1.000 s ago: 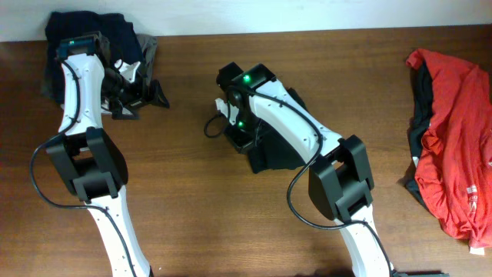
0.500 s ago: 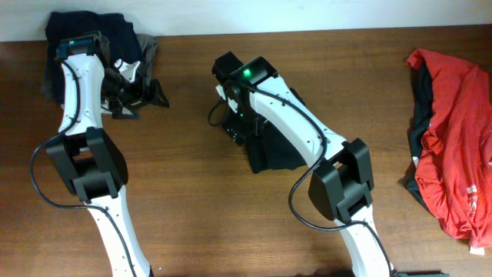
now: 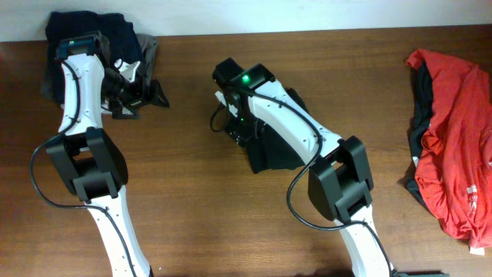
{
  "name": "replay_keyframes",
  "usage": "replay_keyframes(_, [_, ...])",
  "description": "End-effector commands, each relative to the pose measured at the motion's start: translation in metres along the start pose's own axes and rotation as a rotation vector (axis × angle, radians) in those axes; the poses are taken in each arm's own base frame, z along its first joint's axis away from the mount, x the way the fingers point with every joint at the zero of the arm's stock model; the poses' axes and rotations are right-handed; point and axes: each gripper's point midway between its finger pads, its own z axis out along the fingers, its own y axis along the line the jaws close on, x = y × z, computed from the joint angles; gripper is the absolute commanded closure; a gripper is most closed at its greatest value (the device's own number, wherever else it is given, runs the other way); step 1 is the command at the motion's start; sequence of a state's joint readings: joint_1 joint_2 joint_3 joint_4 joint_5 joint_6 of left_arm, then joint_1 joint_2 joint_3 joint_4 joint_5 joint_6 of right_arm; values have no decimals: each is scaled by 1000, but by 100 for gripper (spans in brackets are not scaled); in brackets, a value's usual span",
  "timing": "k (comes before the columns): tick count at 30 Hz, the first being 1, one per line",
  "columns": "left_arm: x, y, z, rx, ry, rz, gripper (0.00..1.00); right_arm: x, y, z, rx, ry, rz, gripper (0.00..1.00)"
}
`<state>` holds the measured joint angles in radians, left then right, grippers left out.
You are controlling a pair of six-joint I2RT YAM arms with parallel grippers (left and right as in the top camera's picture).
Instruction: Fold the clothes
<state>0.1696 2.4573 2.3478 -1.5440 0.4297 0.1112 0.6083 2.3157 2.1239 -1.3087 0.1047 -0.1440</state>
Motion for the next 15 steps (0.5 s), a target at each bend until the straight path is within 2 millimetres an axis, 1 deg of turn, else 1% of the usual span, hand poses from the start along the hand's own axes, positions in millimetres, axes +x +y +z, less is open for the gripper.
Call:
replay_keyframes(1, [-3, -11, -15, 1, -43, 44, 1, 3, 11, -2, 10, 8, -37, 15])
replay_keyframes(5, [-3, -11, -15, 1, -43, 44, 1, 14, 14, 13, 4, 51, -43, 16])
replay_keyframes(6, [-3, -11, -15, 1, -44, 44, 1, 18, 15, 18, 3, 62, -44, 17])
replay_keyframes(10, [-4, -11, -15, 1, -46, 45, 1, 26, 17, 26, 3, 94, -17, 31])
replay_keyframes(11, [-4, -11, -15, 1, -46, 45, 1, 27, 17, 26, 3, 97, -11, 41])
replay_keyframes(12, [-4, -11, -15, 1, -47, 45, 1, 28, 19, 26, 2, 100, -14, 59])
replay_keyframes(13, [-4, -11, -15, 1, -46, 45, 1, 29, 20, 26, 2, 104, -16, 69])
replay_keyframes(15, [-4, -11, -15, 1, -47, 45, 1, 30, 24, 25, 2, 110, -1, 78])
